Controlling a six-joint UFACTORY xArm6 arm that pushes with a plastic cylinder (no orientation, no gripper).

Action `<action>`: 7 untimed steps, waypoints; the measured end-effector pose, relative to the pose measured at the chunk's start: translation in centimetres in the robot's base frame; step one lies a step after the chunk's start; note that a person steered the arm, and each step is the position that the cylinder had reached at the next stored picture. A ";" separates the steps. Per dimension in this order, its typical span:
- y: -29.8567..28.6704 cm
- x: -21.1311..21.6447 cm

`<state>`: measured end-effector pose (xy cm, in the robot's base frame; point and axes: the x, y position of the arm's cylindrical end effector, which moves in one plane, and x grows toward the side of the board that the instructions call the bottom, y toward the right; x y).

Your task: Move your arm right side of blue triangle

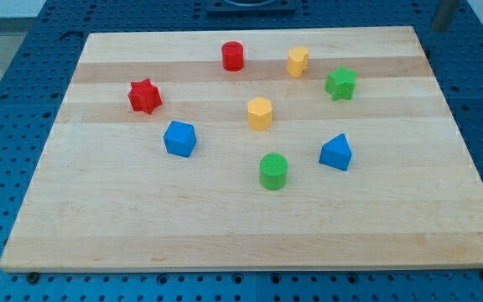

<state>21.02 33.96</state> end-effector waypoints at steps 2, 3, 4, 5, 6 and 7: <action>0.3 3.6; 0.3 10.6; 0.3 19.2; 0.3 24.2; -2.1 24.2; -6.7 24.5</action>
<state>45.49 27.22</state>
